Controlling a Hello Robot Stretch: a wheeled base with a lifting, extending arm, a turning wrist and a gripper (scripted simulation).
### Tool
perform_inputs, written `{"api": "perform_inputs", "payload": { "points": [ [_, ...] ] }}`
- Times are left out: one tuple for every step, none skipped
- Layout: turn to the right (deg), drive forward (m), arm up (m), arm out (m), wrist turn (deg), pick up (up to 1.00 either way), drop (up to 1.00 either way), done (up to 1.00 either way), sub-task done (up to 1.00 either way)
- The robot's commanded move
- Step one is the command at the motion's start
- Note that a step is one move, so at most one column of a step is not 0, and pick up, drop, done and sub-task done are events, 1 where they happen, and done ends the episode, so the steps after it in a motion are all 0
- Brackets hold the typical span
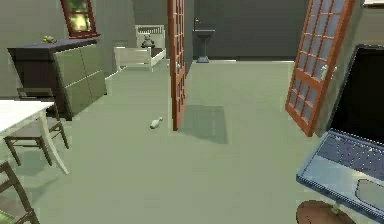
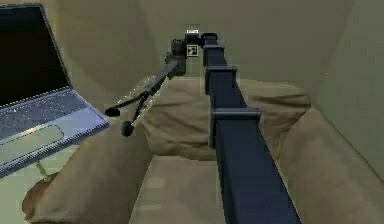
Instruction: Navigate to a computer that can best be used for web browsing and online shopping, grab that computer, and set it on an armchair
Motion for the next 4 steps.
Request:
{"api": "perform_inputs", "payload": {
  "points": [
    [0.0, 0.00, 0.00, 0.00, 45.0, 0.00, 0.00, 0.00, 0.00],
    [0.0, 0.00, 0.00, 0.00, 45.0, 0.00, 0.00, 0.00, 0.00],
    [0.0, 0.00, 0.00, 0.00, 45.0, 0.00, 0.00, 0.00, 0.00],
    [0.0, 0.00, 0.00, 0.00, 12.0, 0.00, 0.00, 0.00, 0.00]
  ]
}}
